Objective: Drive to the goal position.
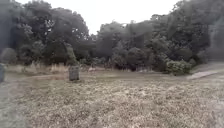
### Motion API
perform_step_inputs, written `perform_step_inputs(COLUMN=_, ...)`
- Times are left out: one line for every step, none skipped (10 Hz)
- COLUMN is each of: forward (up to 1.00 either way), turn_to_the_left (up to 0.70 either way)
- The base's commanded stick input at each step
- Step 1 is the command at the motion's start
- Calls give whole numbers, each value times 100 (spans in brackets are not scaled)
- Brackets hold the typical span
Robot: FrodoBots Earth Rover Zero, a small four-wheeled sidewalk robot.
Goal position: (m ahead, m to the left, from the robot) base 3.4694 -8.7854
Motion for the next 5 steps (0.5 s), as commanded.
perform_step_inputs(forward=45, turn_to_the_left=0)
perform_step_inputs(forward=45, turn_to_the_left=0)
perform_step_inputs(forward=45, turn_to_the_left=0)
perform_step_inputs(forward=45, turn_to_the_left=0)
perform_step_inputs(forward=45, turn_to_the_left=0)
